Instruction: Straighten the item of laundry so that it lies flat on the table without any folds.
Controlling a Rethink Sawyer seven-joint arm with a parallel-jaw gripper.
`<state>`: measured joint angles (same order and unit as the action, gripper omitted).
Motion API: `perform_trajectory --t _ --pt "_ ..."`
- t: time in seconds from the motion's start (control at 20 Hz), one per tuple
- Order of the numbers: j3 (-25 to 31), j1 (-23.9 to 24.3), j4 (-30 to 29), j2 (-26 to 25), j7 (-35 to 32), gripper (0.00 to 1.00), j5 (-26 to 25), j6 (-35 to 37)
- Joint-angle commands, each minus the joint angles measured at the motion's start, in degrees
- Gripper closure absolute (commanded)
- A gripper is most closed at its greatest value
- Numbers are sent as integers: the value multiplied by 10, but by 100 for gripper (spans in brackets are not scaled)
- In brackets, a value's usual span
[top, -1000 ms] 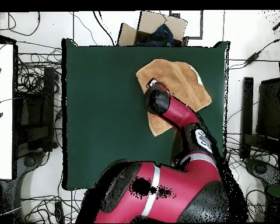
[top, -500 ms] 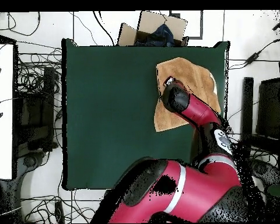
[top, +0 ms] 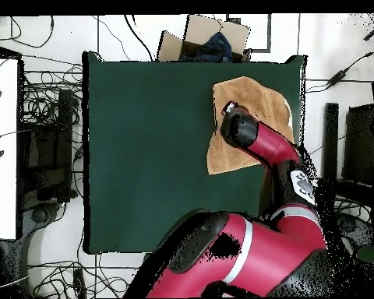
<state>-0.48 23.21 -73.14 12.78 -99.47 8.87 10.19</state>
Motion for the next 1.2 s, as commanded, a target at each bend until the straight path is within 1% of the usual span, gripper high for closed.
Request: perform_trajectory --t 0.05,0.3,0.85,1.0,1.2 --pt "-16 15 4 -41 -5 100 -49 71" --pt "-16 24 15 -35 4 100 -66 83" --pt "6 59 48 -27 31 100 -110 132" --pt "7 57 40 -20 21 100 -118 133" --pt "1 54 27 1 9 100 -126 152"
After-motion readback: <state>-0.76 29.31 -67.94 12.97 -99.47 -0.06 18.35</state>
